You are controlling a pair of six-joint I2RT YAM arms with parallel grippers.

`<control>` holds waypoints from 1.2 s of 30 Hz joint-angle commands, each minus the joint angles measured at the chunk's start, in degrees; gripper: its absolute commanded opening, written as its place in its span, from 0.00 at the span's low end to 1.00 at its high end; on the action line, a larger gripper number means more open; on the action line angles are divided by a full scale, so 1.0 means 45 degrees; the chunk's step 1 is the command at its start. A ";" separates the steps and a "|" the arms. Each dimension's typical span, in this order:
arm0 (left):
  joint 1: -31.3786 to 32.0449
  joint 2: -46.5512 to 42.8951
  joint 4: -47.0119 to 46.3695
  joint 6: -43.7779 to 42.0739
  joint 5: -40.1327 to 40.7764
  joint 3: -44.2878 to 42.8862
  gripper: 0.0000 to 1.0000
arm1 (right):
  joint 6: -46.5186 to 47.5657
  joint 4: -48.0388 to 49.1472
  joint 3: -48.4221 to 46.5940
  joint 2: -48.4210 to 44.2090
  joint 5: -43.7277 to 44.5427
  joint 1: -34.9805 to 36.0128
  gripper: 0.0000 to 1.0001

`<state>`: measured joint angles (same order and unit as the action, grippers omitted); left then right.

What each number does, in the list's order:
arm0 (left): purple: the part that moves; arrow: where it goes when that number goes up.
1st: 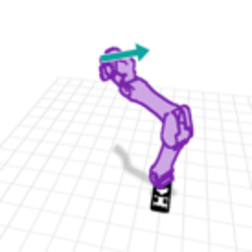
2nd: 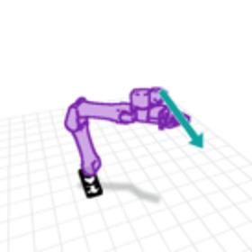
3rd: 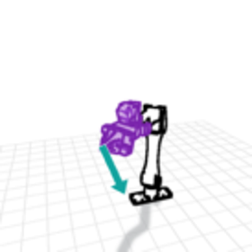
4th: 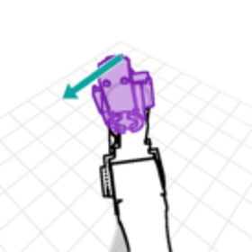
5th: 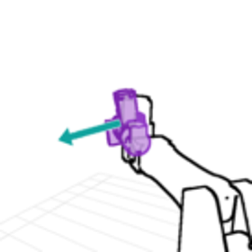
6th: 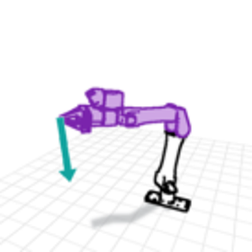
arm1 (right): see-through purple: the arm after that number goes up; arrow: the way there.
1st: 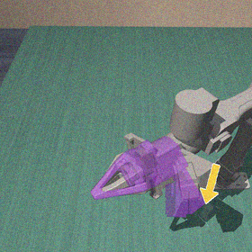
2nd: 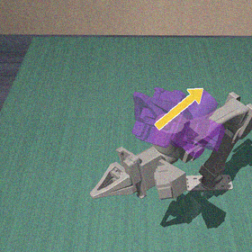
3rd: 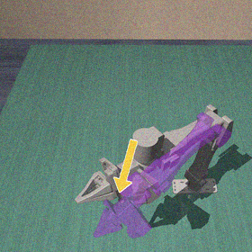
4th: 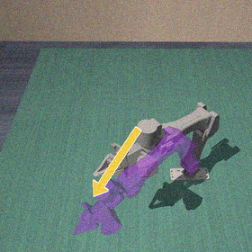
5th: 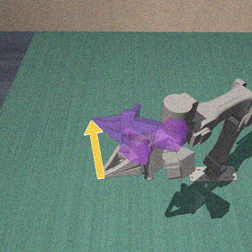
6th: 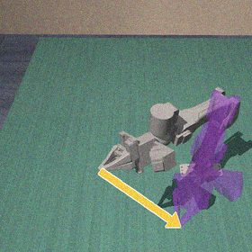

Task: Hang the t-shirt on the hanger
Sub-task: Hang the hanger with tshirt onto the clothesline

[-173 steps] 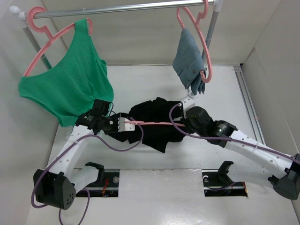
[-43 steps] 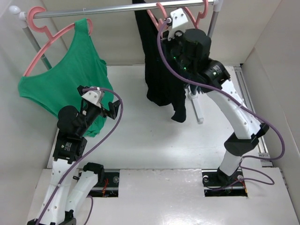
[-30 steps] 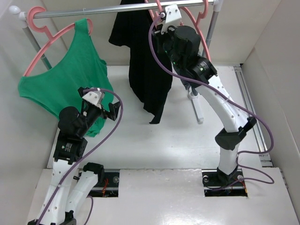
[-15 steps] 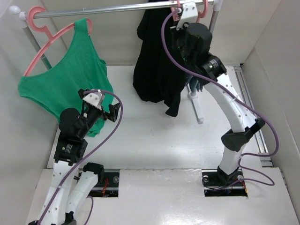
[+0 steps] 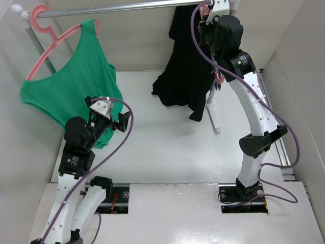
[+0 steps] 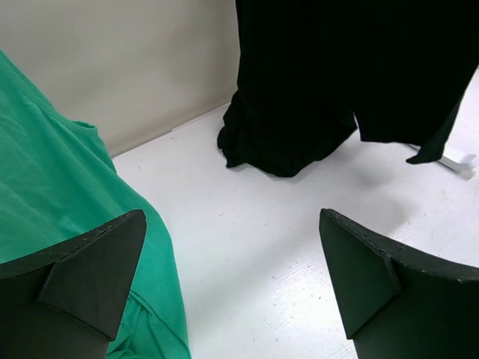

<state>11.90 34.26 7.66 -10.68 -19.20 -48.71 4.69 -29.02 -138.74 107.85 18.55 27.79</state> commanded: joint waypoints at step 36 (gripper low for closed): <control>-0.0008 -0.0309 0.0094 -0.0186 -0.0286 0.1173 1.00 | 0.1243 -0.1267 0.6042 -0.7578 0.0354 0.3392 0.77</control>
<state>11.88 33.76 7.99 -11.07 -20.51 -45.67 8.99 -33.34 -113.62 76.51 20.10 40.80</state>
